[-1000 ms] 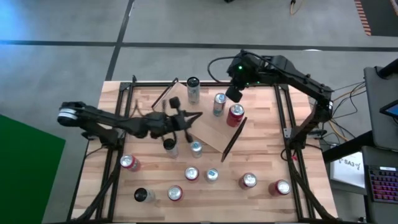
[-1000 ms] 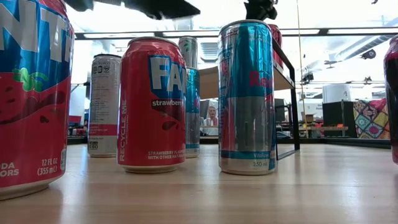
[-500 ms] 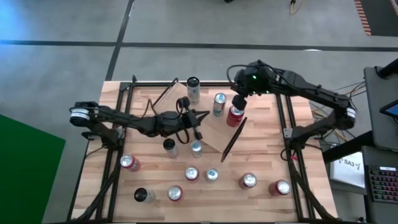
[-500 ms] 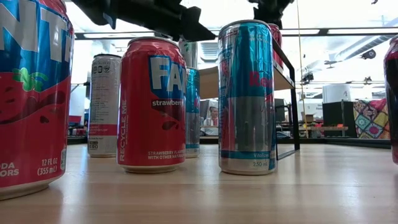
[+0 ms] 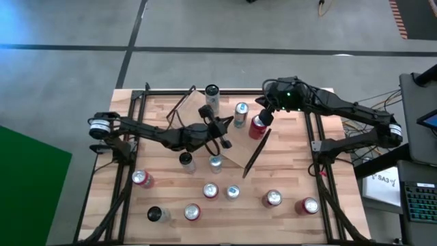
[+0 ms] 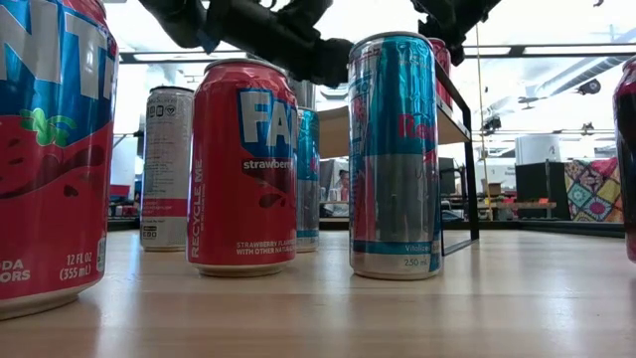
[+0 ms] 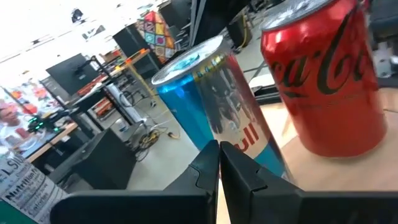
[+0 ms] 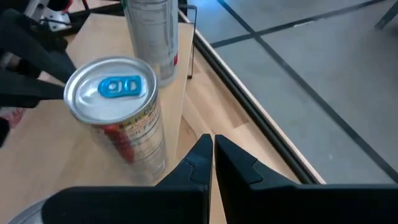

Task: Place canned beverage on shelf
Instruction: Adjust the silver/blue soda can on the shelf

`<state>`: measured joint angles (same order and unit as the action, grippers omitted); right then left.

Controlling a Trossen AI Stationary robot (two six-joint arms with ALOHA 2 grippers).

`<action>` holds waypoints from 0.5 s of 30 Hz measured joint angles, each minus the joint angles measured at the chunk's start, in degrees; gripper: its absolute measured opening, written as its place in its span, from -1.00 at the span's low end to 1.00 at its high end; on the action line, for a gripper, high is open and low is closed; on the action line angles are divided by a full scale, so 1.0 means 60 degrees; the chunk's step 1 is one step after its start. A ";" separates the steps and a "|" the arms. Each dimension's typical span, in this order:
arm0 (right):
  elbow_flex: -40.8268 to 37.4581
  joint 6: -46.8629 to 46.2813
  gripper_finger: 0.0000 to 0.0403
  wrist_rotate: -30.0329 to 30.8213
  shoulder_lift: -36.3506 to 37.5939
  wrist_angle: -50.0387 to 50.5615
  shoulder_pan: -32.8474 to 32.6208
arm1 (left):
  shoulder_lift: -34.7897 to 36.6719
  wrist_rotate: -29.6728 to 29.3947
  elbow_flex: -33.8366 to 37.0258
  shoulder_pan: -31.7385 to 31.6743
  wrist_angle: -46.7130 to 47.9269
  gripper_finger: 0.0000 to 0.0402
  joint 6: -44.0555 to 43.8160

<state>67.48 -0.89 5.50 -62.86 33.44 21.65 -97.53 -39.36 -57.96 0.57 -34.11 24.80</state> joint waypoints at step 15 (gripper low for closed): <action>0.0024 0.0062 -0.96 0.0004 0.0046 0.0013 -0.0004 | -0.0129 0.0376 -0.0062 -0.0352 -0.0028 -1.00 -0.0055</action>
<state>67.62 -0.51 5.52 -62.59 33.52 21.63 -98.30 -37.11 -58.33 -1.54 -34.28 24.47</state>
